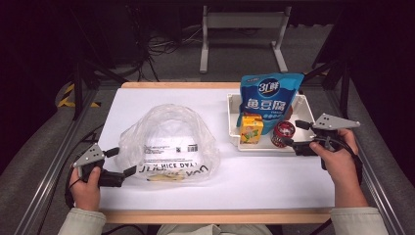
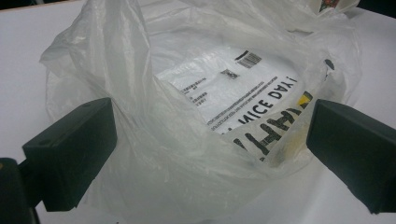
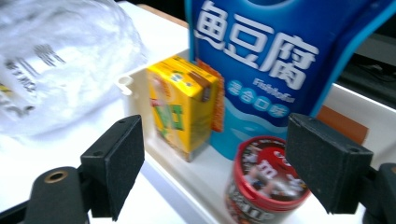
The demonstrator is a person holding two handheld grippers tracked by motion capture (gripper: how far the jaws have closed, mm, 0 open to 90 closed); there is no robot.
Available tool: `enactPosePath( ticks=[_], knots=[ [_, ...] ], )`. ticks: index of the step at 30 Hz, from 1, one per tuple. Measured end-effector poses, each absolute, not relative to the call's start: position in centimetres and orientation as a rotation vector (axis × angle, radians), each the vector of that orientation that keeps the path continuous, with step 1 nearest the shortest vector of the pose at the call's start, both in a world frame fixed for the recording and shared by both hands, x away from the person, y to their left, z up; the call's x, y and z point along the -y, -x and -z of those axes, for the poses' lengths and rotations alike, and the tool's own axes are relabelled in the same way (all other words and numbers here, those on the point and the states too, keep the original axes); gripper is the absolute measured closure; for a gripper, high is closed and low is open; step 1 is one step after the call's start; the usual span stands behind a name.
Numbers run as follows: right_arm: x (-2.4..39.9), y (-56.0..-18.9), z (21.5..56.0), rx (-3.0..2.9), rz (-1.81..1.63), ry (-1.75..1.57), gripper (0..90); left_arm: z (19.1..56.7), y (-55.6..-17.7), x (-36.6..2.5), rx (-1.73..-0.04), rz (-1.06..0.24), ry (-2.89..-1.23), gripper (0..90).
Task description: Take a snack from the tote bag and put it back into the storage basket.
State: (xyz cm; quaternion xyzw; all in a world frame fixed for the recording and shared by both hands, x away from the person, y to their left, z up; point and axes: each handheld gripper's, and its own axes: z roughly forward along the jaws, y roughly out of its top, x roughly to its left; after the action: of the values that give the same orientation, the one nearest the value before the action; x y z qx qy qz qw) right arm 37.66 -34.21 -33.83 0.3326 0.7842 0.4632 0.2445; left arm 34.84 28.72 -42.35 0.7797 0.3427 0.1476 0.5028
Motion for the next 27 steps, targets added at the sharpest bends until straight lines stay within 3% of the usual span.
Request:
enactPosePath(
  ticks=[10, 27],
  knots=[
    [32.8, -35.5, 35.2, -2.097, -1.374, -0.89, 20.4, 42.3, -34.8, -28.7, -0.826, -0.359, -1.879, 2.3],
    [31.0, -34.8, 39.7, -2.1, -1.401, -0.834, 20.4, 42.3, -34.7, -28.6, -0.782, -0.366, -1.88, 2.1]
  ],
)
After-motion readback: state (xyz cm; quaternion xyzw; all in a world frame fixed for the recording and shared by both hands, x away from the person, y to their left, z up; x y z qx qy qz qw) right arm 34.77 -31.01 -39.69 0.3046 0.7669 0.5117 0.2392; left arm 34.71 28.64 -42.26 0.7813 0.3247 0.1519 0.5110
